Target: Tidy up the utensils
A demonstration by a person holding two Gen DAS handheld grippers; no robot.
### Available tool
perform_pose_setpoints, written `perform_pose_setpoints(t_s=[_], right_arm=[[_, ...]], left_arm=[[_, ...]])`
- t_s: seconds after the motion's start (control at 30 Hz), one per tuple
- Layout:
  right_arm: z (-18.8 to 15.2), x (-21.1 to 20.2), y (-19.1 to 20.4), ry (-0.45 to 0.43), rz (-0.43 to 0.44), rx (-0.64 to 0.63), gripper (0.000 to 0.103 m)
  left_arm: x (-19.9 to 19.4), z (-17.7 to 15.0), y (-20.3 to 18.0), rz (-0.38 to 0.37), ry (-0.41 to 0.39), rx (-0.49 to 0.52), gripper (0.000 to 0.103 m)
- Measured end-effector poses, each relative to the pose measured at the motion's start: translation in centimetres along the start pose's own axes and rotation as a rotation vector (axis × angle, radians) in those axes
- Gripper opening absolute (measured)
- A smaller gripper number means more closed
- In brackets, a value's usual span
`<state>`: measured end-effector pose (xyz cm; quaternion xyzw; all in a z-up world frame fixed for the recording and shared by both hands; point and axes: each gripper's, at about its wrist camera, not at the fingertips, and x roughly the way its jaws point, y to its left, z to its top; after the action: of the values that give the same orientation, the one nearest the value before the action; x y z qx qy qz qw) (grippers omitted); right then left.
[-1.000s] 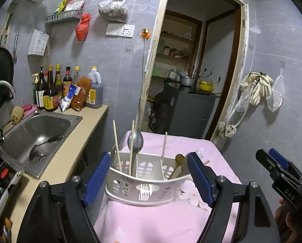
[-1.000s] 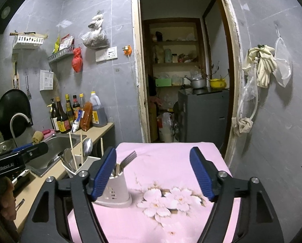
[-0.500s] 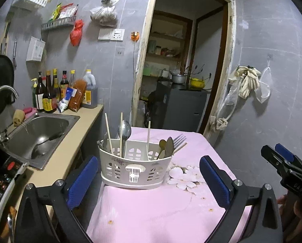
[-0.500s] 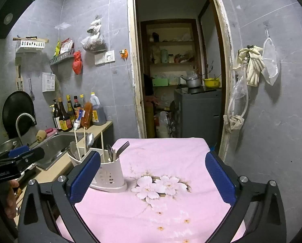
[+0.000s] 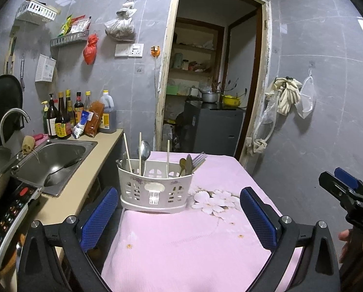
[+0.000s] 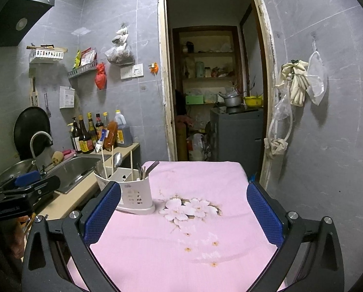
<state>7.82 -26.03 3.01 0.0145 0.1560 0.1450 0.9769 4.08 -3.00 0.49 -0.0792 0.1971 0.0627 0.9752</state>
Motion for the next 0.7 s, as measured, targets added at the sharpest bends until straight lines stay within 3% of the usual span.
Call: perform_pose_setpoints(t_s=[0.33, 0.7], right_arm=[[-1.0, -4.4, -0.7, 0.003, 0.007, -0.023, 0.102], [-1.4, -6.1, -1.2, -0.001, -0.003, -0.015, 0.102]], left_arm=[[-3.9, -2.0, -1.9, -0.001, 0.001, 0.008, 0.101], [-6.0, -2.6, -1.9, 0.003, -0.011, 0.004, 0.101]])
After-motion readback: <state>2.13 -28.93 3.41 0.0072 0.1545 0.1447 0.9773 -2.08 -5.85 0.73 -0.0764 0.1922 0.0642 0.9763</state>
